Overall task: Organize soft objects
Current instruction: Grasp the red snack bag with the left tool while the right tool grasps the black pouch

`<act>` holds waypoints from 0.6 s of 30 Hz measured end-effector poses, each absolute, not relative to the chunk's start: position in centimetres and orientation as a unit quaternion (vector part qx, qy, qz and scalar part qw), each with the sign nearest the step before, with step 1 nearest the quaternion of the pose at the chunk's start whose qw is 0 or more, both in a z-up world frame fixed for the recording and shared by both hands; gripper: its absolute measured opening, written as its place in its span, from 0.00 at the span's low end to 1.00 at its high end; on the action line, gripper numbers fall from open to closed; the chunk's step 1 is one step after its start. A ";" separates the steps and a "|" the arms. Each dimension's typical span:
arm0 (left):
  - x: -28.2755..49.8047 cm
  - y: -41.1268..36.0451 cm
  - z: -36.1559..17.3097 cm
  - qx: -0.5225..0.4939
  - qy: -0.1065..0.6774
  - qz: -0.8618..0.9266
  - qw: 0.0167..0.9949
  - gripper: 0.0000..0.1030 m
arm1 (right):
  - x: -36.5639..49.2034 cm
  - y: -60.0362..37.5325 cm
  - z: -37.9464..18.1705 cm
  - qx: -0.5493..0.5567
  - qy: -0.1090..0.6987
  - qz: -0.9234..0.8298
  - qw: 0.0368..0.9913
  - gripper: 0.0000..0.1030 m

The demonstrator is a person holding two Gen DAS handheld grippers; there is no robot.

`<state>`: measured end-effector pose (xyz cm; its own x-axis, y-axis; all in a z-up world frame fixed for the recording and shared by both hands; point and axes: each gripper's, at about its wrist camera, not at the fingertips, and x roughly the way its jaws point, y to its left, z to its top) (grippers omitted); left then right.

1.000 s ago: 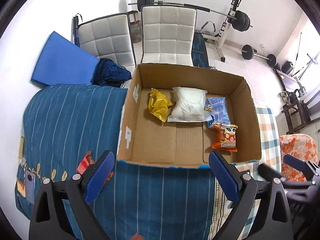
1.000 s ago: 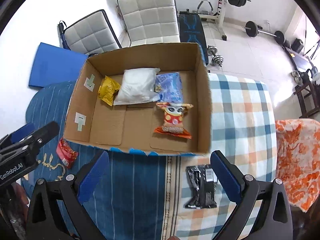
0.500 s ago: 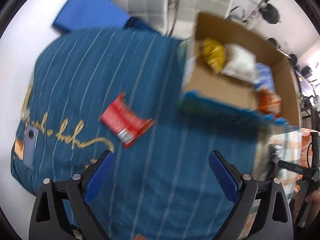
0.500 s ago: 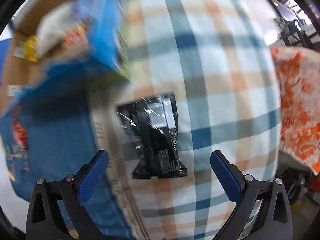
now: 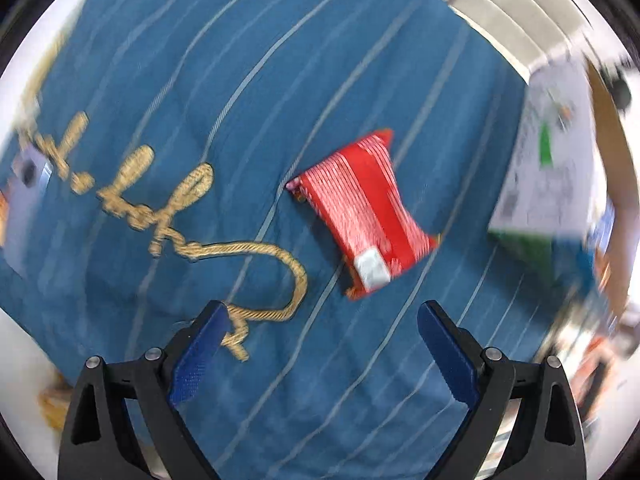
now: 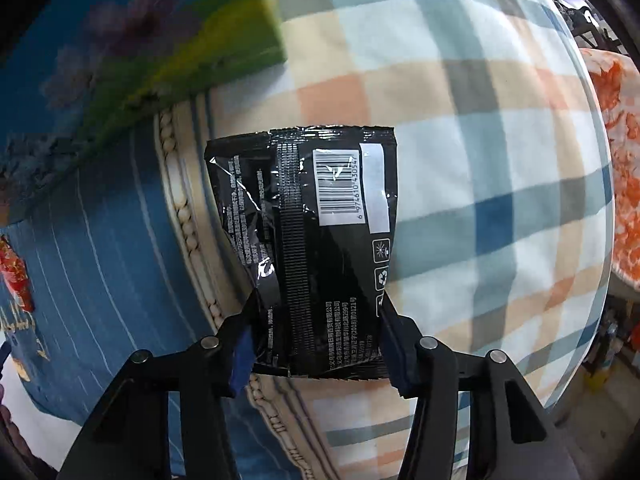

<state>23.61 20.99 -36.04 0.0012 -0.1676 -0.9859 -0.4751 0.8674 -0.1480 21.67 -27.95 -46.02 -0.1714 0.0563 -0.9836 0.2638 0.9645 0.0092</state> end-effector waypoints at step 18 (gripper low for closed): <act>27.8 16.2 -40.6 -0.160 0.716 0.095 0.673 0.45 | 22.4 -26.5 -44.9 0.101 0.767 -0.091 0.627 0.51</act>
<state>27.83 16.19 -40.62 -0.0430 -0.0999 -0.9941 -0.3570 0.9308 -0.0781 22.45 -26.46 -44.88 -0.1938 0.0416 -0.9802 0.2699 0.9628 -0.0125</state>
